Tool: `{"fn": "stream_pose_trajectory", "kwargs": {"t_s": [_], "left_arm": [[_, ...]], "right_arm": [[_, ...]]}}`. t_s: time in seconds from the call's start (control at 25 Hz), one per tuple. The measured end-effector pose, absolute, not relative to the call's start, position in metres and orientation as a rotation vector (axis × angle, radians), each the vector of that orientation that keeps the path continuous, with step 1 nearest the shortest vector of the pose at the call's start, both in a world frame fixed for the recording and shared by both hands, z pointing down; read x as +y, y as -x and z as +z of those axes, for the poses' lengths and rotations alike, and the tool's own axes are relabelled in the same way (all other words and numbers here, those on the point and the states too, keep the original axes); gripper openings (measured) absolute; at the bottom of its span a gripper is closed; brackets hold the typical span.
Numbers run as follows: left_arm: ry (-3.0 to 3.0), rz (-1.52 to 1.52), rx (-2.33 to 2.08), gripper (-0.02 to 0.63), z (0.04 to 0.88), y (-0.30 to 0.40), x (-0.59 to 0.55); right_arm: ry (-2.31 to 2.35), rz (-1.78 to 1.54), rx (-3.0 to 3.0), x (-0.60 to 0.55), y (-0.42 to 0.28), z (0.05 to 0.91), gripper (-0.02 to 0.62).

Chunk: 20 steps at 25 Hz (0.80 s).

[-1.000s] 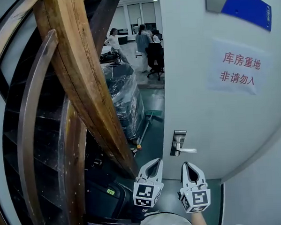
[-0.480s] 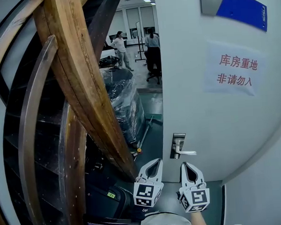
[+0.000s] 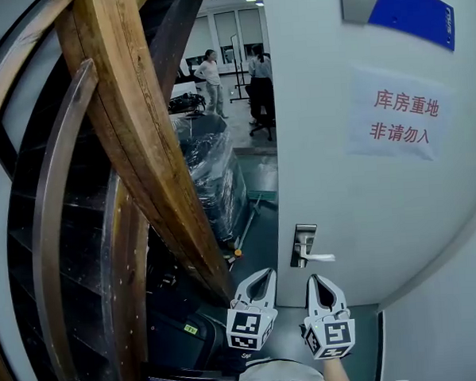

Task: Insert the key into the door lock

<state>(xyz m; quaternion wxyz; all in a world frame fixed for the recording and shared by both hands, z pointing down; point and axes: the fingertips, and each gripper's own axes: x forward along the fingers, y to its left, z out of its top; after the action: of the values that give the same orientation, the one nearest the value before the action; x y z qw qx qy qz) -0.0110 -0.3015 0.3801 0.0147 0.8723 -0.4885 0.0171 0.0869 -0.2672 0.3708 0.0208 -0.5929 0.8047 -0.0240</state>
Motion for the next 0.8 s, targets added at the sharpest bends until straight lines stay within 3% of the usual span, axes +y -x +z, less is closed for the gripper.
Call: {"fn": "stream_pose_trajectory", "kwargs": {"t_s": [0.8], "left_arm": [[-2.707, 0.065, -1.518, 0.005, 0.3821, 0.0152, -0.2977]], "right_arm": [[1.848, -0.074, 2.503, -0.2626, -0.0853, 0.3746, 0.006]]}}
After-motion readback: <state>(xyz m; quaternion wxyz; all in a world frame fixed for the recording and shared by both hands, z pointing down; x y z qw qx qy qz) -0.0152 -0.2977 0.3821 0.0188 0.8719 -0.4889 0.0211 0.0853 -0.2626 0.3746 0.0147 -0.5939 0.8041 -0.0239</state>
